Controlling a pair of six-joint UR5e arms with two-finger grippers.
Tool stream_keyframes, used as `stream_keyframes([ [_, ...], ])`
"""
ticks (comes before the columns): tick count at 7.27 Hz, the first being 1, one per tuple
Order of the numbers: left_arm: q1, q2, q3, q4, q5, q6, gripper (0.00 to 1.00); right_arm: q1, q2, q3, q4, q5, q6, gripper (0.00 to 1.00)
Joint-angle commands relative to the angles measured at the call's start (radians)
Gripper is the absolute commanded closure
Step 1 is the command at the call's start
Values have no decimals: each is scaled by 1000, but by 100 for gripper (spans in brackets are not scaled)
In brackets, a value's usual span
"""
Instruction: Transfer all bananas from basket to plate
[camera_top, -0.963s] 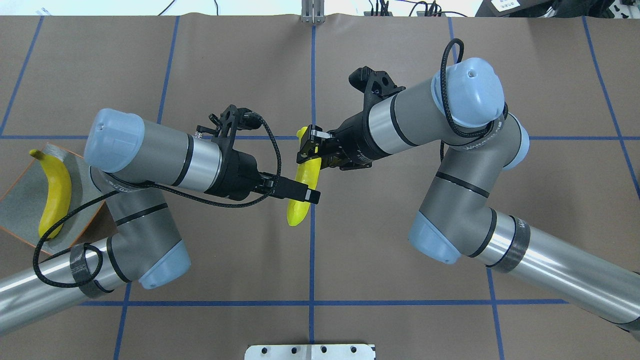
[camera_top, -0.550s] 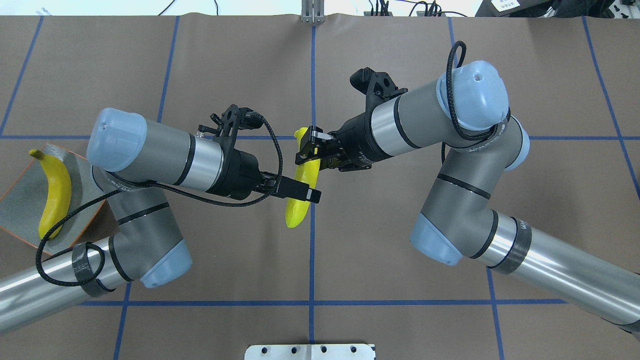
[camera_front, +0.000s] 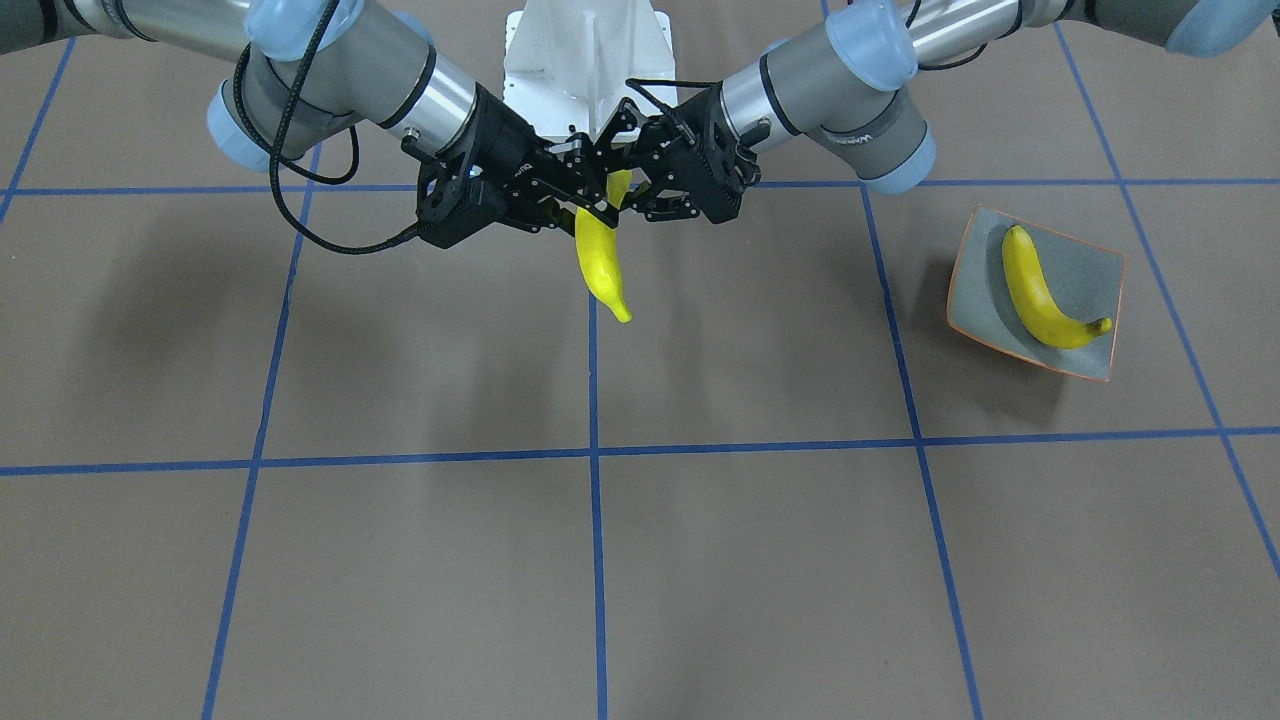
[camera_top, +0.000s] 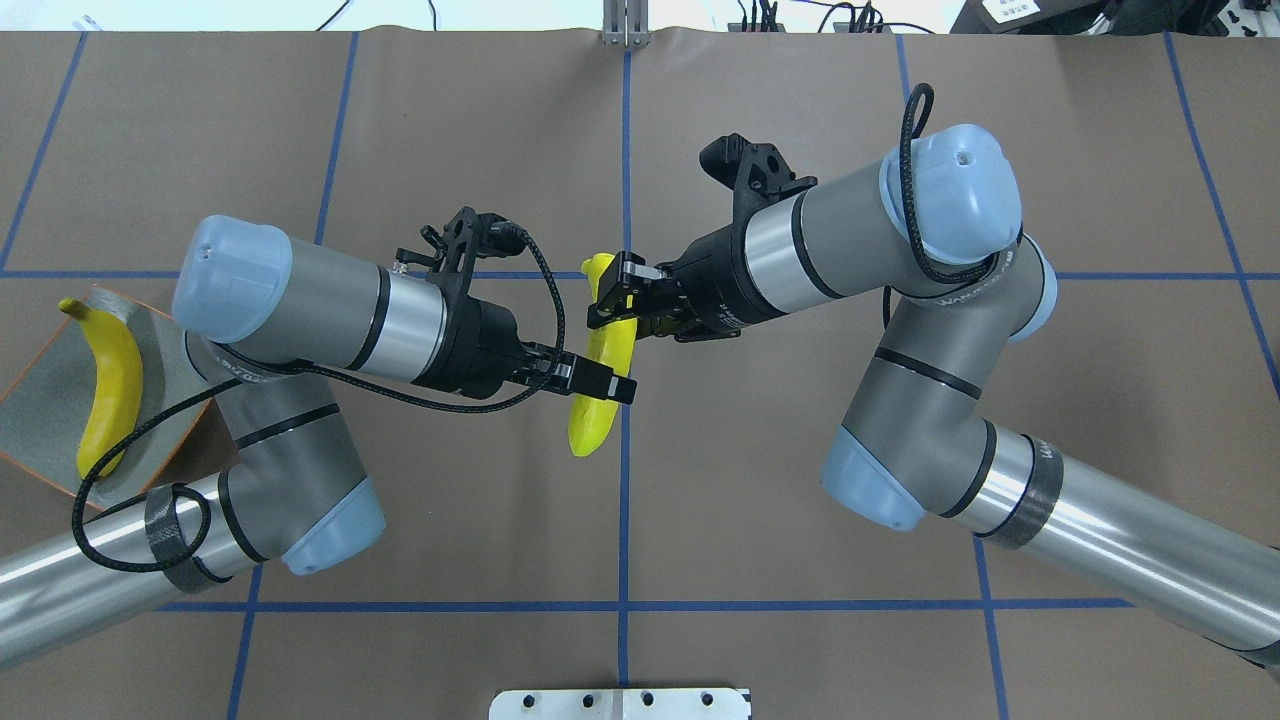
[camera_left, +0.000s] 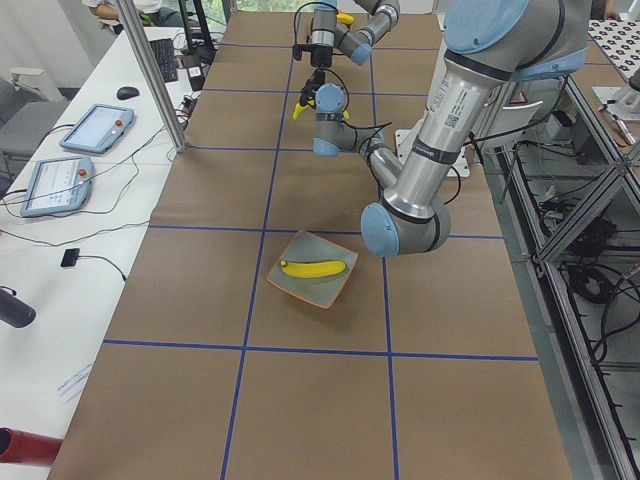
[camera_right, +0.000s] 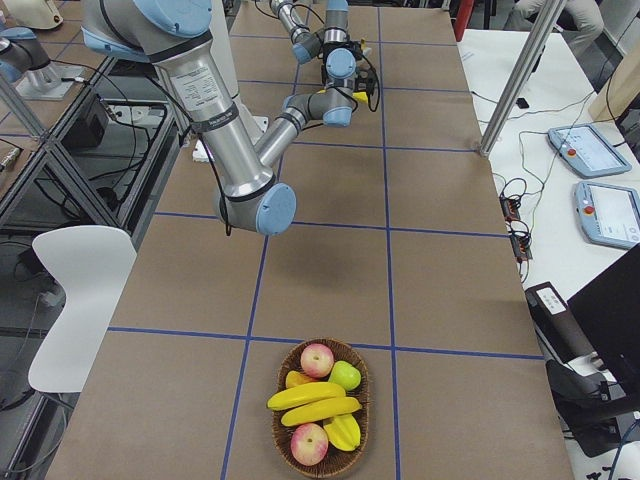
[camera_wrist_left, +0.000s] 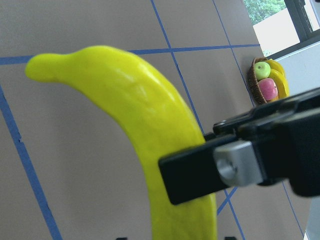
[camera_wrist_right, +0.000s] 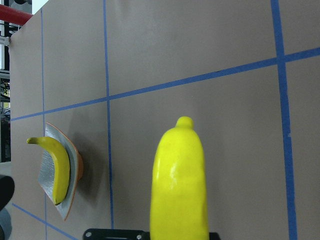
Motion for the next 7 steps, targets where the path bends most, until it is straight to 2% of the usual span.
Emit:
stream_keyframes([
  [1,-1,3,-1,-6,0,-42,100,0,-7,2,44,-3,1,0],
  [3,-10,15,-3,9,-3,-97,100,27,-148,101,122,0,18,0],
  [4,-30,62,-9,66,-18,-119,100,53,-200,118,122,-6,18,0],
  [5,-105,96,-14,144,-87,-118,100,81,-233,115,121,-12,17,0],
  [6,-227,136,-20,219,-176,-104,100,92,-253,115,121,-36,17,0],
  [7,-269,212,-32,232,-202,-69,100,92,-277,111,121,-76,17,0],
])
